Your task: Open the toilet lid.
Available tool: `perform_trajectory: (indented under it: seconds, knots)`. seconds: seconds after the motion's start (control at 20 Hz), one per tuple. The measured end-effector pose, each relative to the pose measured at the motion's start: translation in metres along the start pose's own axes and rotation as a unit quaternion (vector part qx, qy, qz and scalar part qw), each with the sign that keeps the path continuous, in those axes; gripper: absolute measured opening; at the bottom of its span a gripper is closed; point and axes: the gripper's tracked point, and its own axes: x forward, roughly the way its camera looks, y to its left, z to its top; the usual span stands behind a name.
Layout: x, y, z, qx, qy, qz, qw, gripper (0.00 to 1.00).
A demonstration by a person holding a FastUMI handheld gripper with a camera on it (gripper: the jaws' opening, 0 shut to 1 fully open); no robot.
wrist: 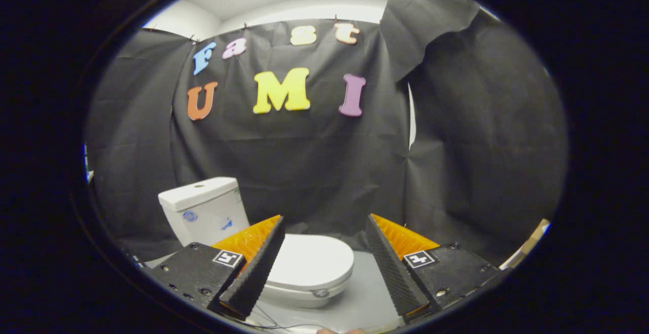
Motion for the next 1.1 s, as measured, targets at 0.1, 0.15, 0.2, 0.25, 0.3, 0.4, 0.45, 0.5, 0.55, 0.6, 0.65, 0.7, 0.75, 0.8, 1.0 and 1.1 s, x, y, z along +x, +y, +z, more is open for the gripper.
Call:
perform_trajectory:
  seconds: [0.1, 0.15, 0.2, 0.25, 0.3, 0.4, 0.45, 0.5, 0.55, 0.6, 0.65, 0.7, 0.75, 0.8, 1.0, 1.1]
  knots:
    - [0.013, 0.004, -0.028, 0.004, 0.036, 0.008, 0.999, 1.00]
    - [0.019, 0.007, -0.039, 0.007, 0.048, 0.011, 0.999, 1.00]
    - [0.024, 0.008, -0.051, 0.013, 0.061, 0.016, 0.998, 1.00]
    - [0.029, 0.010, -0.064, 0.023, 0.074, 0.020, 0.997, 1.00]
    - [0.034, 0.013, -0.077, 0.034, 0.088, 0.026, 0.995, 1.00]
    - [0.046, 0.014, -0.105, 0.056, 0.120, 0.030, 0.991, 1.00]
    - [0.051, 0.013, -0.121, 0.069, 0.138, 0.031, 0.988, 1.00]
    - [0.056, 0.012, -0.138, 0.082, 0.159, 0.031, 0.983, 1.00]
    - [0.061, 0.013, -0.154, 0.097, 0.179, 0.033, 0.978, 1.00]
    - [0.065, 0.012, -0.170, 0.114, 0.199, 0.034, 0.973, 0.99]
    - [0.069, 0.010, -0.186, 0.134, 0.217, 0.035, 0.966, 0.99]
    - [0.074, 0.008, -0.201, 0.156, 0.234, 0.034, 0.959, 0.99]
    - [0.078, 0.005, -0.216, 0.180, 0.250, 0.032, 0.951, 0.98]
    - [0.082, 0.003, -0.230, 0.202, 0.269, 0.032, 0.941, 0.97]
    - [0.102, 0.003, -0.261, 0.277, 0.293, 0.028, 0.915, 0.95]
    - [0.111, 0.003, -0.270, 0.302, 0.298, 0.028, 0.905, 0.95]
